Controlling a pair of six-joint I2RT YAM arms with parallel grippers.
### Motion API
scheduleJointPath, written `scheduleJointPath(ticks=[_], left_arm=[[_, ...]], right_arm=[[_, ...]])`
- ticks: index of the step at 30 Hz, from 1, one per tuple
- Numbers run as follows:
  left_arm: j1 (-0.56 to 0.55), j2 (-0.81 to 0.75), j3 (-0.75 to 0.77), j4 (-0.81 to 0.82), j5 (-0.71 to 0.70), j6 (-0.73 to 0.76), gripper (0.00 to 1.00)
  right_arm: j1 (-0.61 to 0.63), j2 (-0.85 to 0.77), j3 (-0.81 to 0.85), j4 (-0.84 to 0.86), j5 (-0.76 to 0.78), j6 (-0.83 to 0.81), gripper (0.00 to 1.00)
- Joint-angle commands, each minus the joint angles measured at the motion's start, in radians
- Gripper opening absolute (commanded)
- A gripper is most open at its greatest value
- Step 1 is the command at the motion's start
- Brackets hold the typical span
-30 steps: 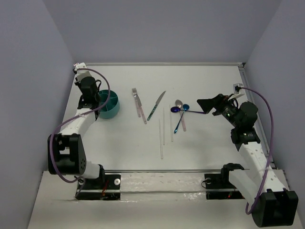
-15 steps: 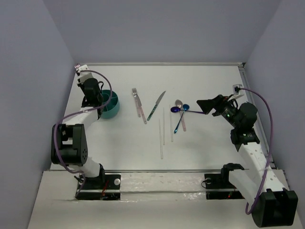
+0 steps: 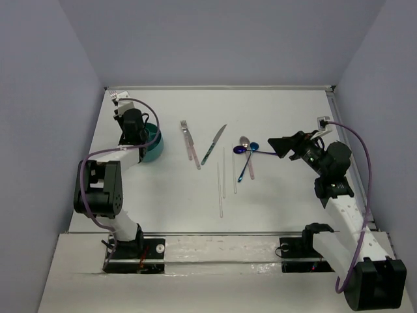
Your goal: Sort the eating utensils into containers
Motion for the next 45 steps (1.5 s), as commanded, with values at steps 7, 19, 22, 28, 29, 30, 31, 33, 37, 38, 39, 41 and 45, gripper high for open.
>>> scheduleJointPath(ticks=[7,19,22,28,29,30,31,33,37,38,39,41,45], left_arm=[[-0.041,-0.007,-0.022,0.1,-0.063,0.01,0.0],[-0.041,-0.017,-0.013,0.026,-0.072,-0.008,0.26],[-0.041,-0.02,-0.009,-0.003,-0.069,-0.016,0.28],[-0.05,-0.046,-0.016,-0.043,-0.081,-0.022,0.29],[-0.05,-0.062,-0.016,-0.052,-0.084,-0.023,0.31],[-0.059,-0.073,-0.016,-0.057,-0.084,-0.025,0.35],[-0.059,-0.099,-0.015,-0.061,-0.083,-0.023,0.41],[-0.072,-0.133,-0.007,-0.072,-0.07,-0.02,0.46],[-0.09,-0.231,0.025,-0.122,-0.02,-0.057,0.5],[-0.09,-0.277,0.031,-0.142,0.017,-0.071,0.5],[-0.09,-0.302,0.045,-0.158,0.035,-0.103,0.5],[-0.09,-0.36,0.071,-0.229,0.112,-0.137,0.5],[-0.101,-0.423,0.175,-0.415,0.336,-0.268,0.52]], right_arm=[[-0.006,-0.01,0.006,0.062,-0.009,0.001,0.96],[-0.006,-0.01,0.011,0.051,0.0,-0.005,0.96],[-0.006,-0.02,0.011,0.045,0.011,-0.008,0.96],[-0.006,-0.032,0.016,0.026,0.023,-0.016,0.97],[-0.006,-0.029,0.017,0.026,0.023,-0.014,0.97],[-0.006,-0.026,0.016,0.026,0.024,-0.016,0.97],[-0.006,-0.024,0.016,0.025,0.026,-0.014,0.97],[-0.006,-0.014,0.02,0.019,0.024,-0.016,0.97],[-0.006,-0.004,0.025,0.013,0.027,-0.016,0.97],[-0.006,-0.003,0.025,0.01,0.026,-0.016,0.97],[-0.006,-0.001,0.025,0.011,0.026,-0.016,0.97],[-0.006,-0.003,0.026,0.005,0.026,-0.016,0.97],[-0.006,0.0,0.036,-0.018,0.037,-0.022,0.96]])
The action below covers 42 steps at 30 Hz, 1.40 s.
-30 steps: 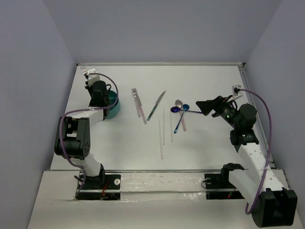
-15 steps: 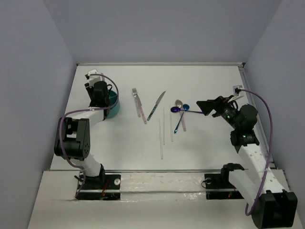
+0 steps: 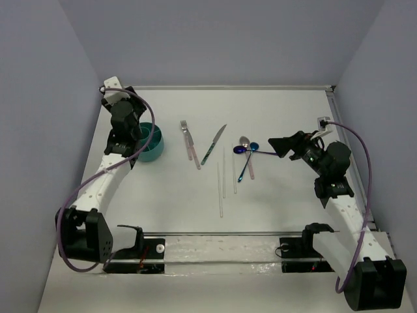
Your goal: Sort the eating utensils into containers
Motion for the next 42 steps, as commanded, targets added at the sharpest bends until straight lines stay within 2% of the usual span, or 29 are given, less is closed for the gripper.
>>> scheduleJointPath(ticks=[1,3,9,16,24,32,42], left_arm=[[-0.014,-0.077,0.117,-0.184,0.271,-0.164,0.52],[-0.046,-0.095,0.132,-0.276,0.362,-0.193,0.52],[-0.23,-0.057,0.08,-0.377,0.393,-0.29,0.57],[-0.338,0.105,0.027,-0.318,0.243,-0.351,0.57],[-0.347,0.389,0.144,-0.328,0.043,-0.31,0.54],[-0.347,0.541,0.221,-0.345,0.031,-0.282,0.48],[-0.309,0.645,0.283,-0.354,0.049,-0.267,0.42]], right_arm=[[-0.006,0.001,0.037,-0.003,0.019,-0.019,0.96],[-0.006,0.006,0.037,-0.006,0.019,-0.018,0.96],[-0.006,0.021,0.04,-0.008,0.017,-0.018,0.96],[-0.006,0.029,0.043,-0.017,0.026,-0.022,0.96],[-0.006,0.044,0.043,-0.012,0.02,-0.021,0.96],[-0.006,0.041,0.045,-0.012,0.016,-0.021,0.96],[-0.006,0.046,0.042,-0.002,0.003,-0.015,0.96]])
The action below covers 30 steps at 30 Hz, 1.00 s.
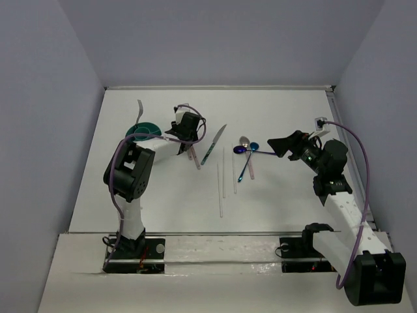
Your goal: Sort the eating utensils into containers
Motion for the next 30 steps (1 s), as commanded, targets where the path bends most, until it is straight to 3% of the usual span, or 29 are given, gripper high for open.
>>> scheduleJointPath(ticks=[1,6,17,26,30], left_arm=[[0.025,0.019,0.039,0.005,-0.014,0.014,0.41],[0.025,0.042,0.05,-0.01,-0.025,0.023,0.33],[0.025,0.085,0.072,-0.01,0.005,0.037,0.29],[0.034,0.076,0.107,-0.021,-0.006,0.067,0.0],[0.034,-0.011,0.122,-0.043,0.003,0.089,0.0]], right_arm=[[-0.006,0.0,0.041,0.03,-0.016,-0.007,0.96],[0.003,-0.003,0.041,0.032,-0.018,-0.006,0.96],[0.003,-0.012,0.041,0.027,-0.019,-0.006,0.96],[0.003,-0.004,0.039,0.035,-0.022,-0.004,0.96],[0.003,0.0,0.039,0.036,-0.022,-0.004,0.96]])
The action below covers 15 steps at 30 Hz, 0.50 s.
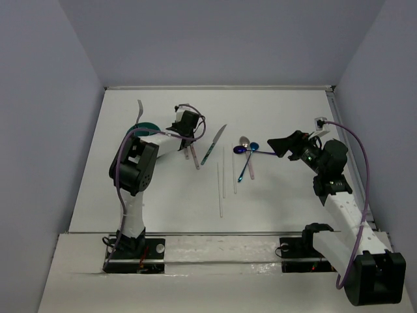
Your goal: Sort the eating utensils into containers
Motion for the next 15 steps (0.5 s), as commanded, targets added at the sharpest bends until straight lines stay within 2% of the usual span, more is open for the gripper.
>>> scheduleJointPath(ticks=[1,7,11,14,15], left_arm=[[0.005,-0.148,0.027,0.002,0.002,0.036,0.0],[-0.005,-0.42,-0.017,0.067,0.033,0.079,0.0],[-0.005,-0.558,-0.012,0.061,-0.053,0.143,0.0],[0.051,-0.635,-0.024,0.052,-0.142,0.205,0.0],[0.106,-0.662,-0.041,0.044,-0.148,0.209,0.0]], right_arm=[[0.002,-0.001,0.041,0.035,-0.018,-0.006,0.97],[0.002,-0.006,0.033,0.045,-0.012,-0.004,0.97],[0.002,0.009,0.024,0.067,-0.015,0.002,0.97],[0.002,0.019,0.024,0.073,-0.02,0.005,0.97],[0.002,0.013,0.019,0.08,-0.02,0.006,0.97]])
